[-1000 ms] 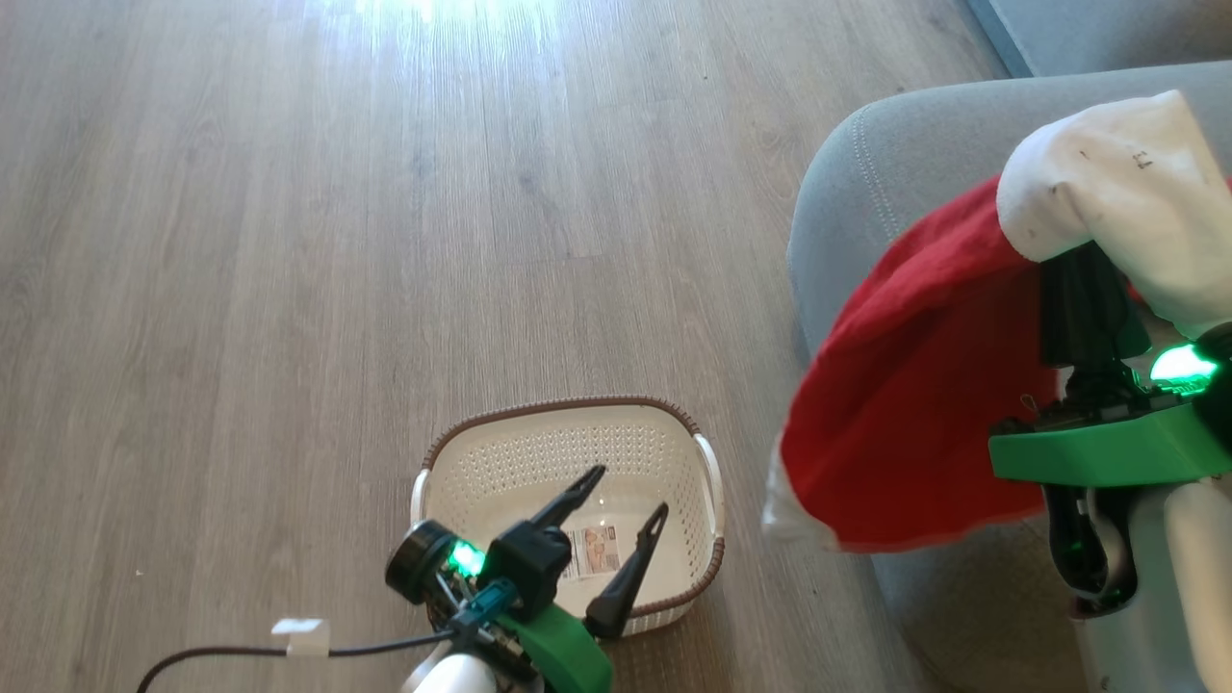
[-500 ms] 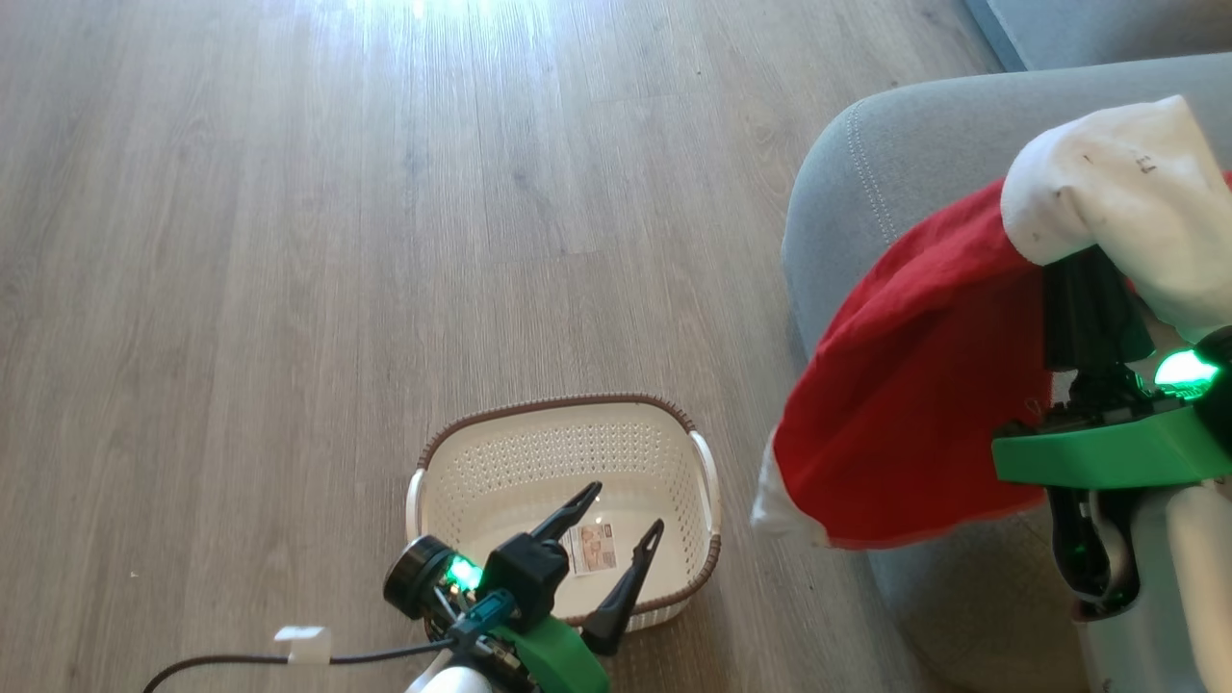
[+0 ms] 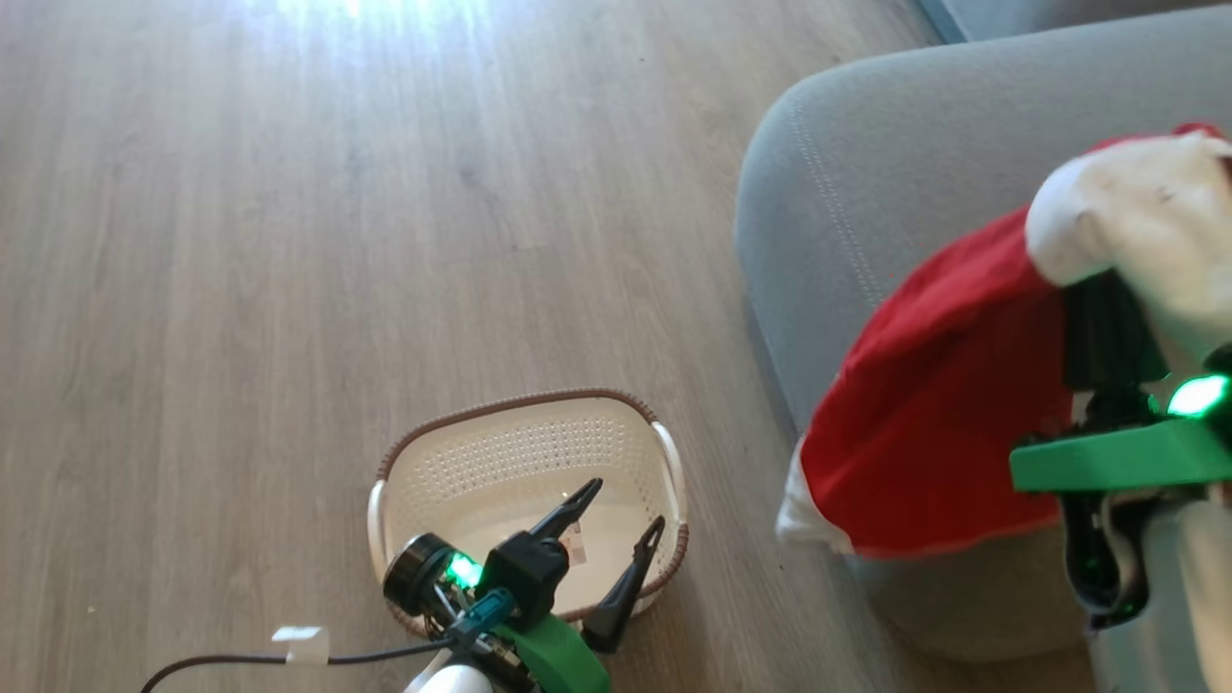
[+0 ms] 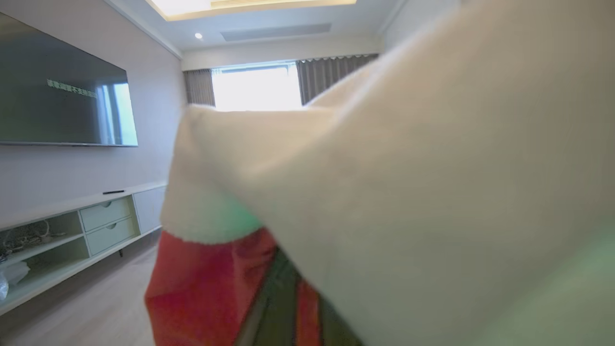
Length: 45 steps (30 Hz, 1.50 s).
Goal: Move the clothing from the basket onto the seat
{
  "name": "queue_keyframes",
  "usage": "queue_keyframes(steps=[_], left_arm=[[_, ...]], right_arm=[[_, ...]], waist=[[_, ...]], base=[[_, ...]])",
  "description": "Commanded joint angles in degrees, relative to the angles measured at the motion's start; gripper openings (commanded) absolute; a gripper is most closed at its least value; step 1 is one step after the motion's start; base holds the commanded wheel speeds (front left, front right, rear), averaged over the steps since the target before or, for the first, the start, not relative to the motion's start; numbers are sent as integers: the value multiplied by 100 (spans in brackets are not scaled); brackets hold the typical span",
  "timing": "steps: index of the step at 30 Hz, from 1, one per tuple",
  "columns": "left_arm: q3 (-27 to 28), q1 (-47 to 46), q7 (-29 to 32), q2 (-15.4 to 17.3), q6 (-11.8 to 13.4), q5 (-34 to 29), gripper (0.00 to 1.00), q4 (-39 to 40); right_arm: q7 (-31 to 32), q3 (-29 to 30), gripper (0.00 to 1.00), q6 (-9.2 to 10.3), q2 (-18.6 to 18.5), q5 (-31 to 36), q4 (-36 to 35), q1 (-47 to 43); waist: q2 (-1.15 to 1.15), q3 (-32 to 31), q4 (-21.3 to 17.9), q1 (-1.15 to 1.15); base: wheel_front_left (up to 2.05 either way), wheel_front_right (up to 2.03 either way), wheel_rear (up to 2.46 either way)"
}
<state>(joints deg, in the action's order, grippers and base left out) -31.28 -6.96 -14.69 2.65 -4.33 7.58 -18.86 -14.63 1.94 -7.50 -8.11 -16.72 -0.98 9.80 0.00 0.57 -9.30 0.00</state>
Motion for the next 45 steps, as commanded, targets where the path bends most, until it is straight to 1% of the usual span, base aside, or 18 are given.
queue_keyframes(steps=[1, 8, 11, 16, 24, 25, 29, 35, 38, 45], left_arm=[[194, -168, -30, 23, 21, -5, 100, 216], [185, -232, -30, 23, 41, 1, 100, 247], [196, -253, -30, 23, 46, 1, 100, 248], [258, -247, -30, 23, 58, -23, 100, 248], [289, -225, -30, 23, 31, -101, 100, 254], [283, -215, -30, 23, 36, -96, 100, 268], [273, -183, -30, 23, 56, -70, 100, 296], [139, -188, -30, 22, 13, -103, 100, 271], [80, -196, -31, 22, 23, -87, 100, 273], [-29, -258, -31, 22, 34, -16, 100, 270]], right_arm=[[-37, -113, 0, 1, -42, -33, -60, 30], [-37, -161, 0, 1, -84, -109, 667, -115], [-37, -130, 0, 1, -79, -82, 760, -125], [-37, 35, 0, 1, -31, -44, 696, -155], [-37, 315, 0, 1, 89, 22, 333, -261], [-37, 359, 0, 1, 117, 45, 259, -284], [-37, 404, 0, 1, 172, 77, 98, -284], [-37, 483, 0, 1, 225, 87, -16, -312], [-37, 537, 0, 1, 246, 89, -32, -347], [-37, 633, 0, 1, 285, 100, -84, -403]], waist=[[0, 37, -106, 0], [0, 132, -316, 0], [0, 161, -373, 0], [0, 193, -541, 0], [0, 277, -1022, 0], [0, 294, -1164, 0], [0, 317, -1505, 0], [0, 384, -1923, 0], [0, 403, -2042, 0], [0, 422, -2059, 0]], base=[[0, 0, 0], [0, 0, 0], [0, 0, 0], [0, 0, 0], [0, 0, 0], [0, 0, 0], [0, 0, 0], [0, 0, 0], [0, 0, 0], [0, 0, 0]])
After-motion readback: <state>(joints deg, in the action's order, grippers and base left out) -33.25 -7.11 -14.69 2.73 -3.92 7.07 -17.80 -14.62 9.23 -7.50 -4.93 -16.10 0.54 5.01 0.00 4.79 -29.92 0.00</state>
